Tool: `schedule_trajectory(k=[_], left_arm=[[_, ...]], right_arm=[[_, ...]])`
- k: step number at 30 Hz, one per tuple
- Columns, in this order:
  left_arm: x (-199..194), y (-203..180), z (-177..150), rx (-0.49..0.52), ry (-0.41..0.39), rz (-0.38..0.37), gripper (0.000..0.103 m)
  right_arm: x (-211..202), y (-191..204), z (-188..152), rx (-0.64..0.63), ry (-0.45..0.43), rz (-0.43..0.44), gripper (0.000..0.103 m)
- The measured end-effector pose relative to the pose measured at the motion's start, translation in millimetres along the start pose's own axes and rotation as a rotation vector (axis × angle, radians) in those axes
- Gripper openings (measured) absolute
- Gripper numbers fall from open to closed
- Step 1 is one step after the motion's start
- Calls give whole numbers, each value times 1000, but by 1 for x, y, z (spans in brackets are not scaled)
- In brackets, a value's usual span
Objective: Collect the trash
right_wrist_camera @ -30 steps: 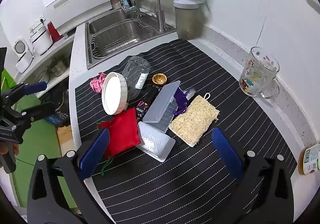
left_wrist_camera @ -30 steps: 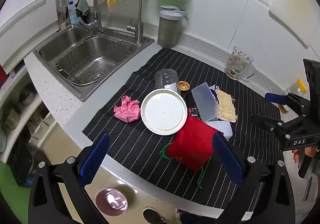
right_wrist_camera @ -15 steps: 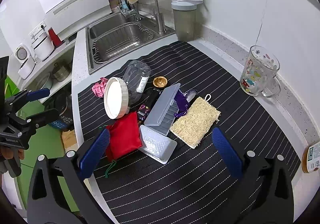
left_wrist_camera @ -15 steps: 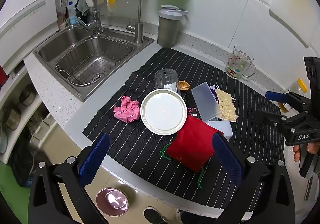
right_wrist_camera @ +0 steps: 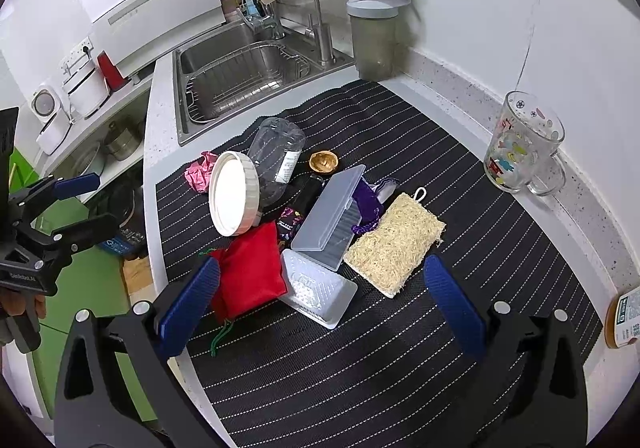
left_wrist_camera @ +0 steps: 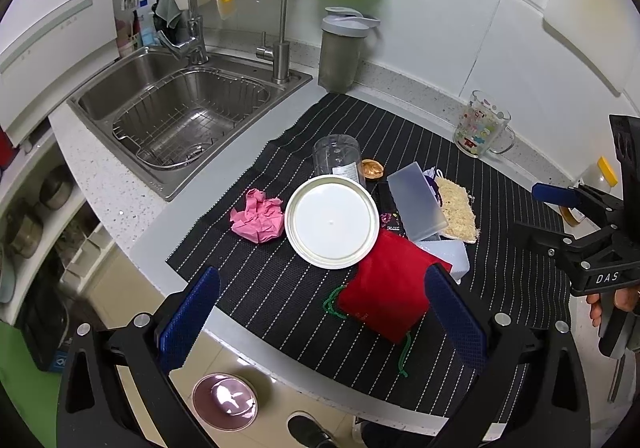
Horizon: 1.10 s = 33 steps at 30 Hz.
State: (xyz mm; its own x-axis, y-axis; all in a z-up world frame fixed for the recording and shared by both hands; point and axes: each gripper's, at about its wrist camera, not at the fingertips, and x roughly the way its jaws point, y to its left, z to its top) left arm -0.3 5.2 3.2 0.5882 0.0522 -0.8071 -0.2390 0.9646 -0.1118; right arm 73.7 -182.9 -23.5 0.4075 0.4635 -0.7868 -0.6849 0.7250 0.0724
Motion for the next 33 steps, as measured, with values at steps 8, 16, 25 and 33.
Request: schedule_trajectory(k=[8,16,25,33], left_arm=[[0,-1,1,0,-1,-3,98],[0,-2,3,-1,-1,-5,98],[2,-3,6,1,1,-9,98],[3,-4,5,3,4,-13,98]], right_arm=[[1,0,0,3,-1,-2,100],[1,0,0,1,2,-3,100],[1,0,-1,-3,7,1,100],[3,2,-2,-9,16,5,100]])
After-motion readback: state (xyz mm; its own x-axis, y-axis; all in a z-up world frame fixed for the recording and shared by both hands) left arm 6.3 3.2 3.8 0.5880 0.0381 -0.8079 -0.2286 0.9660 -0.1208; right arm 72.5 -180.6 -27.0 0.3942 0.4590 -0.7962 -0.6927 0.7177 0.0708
